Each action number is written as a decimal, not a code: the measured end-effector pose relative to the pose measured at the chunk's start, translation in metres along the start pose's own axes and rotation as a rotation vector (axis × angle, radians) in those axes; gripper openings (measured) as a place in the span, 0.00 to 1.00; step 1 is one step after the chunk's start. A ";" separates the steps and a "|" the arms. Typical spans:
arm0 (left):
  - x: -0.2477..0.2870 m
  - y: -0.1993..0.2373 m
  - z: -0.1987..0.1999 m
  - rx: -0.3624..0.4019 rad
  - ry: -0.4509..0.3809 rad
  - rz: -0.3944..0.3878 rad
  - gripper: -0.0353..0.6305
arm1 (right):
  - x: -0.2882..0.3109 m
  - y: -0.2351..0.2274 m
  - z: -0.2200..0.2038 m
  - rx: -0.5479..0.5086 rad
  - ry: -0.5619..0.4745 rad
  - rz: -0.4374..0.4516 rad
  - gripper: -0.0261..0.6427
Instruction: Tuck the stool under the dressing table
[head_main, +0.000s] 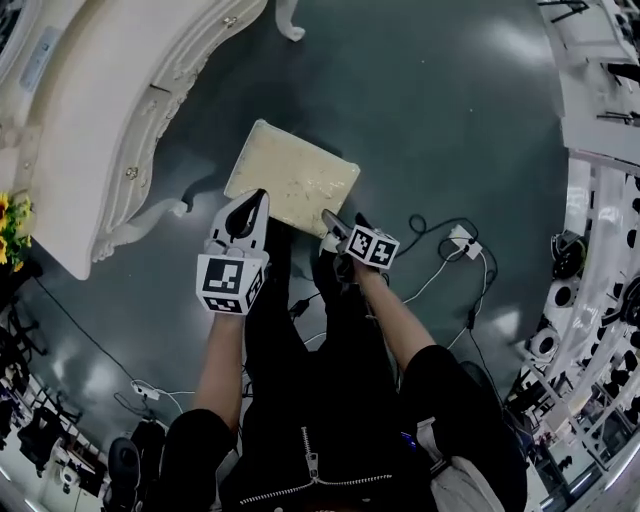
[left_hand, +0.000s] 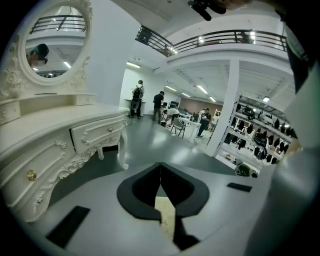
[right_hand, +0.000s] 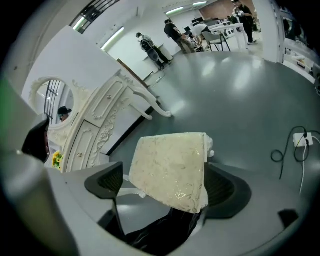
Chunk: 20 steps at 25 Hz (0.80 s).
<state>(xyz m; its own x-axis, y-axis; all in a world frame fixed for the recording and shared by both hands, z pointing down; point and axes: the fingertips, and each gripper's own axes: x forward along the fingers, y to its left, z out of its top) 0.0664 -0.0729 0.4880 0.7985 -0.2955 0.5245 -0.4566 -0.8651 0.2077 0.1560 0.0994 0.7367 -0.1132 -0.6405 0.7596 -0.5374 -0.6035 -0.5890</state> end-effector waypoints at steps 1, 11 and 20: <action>0.004 0.003 -0.005 -0.006 0.003 -0.002 0.09 | 0.011 -0.004 -0.004 0.018 0.007 0.000 0.79; 0.029 0.032 -0.045 -0.079 0.011 0.045 0.09 | 0.077 -0.044 -0.024 0.143 0.112 -0.002 0.79; 0.029 0.059 -0.081 -0.102 0.049 0.082 0.09 | 0.118 -0.068 -0.033 0.243 0.126 0.000 0.79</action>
<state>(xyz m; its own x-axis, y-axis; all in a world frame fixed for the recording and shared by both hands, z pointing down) 0.0308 -0.0993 0.5825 0.7377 -0.3412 0.5826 -0.5592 -0.7923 0.2440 0.1516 0.0800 0.8753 -0.2242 -0.5859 0.7788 -0.3231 -0.7092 -0.6266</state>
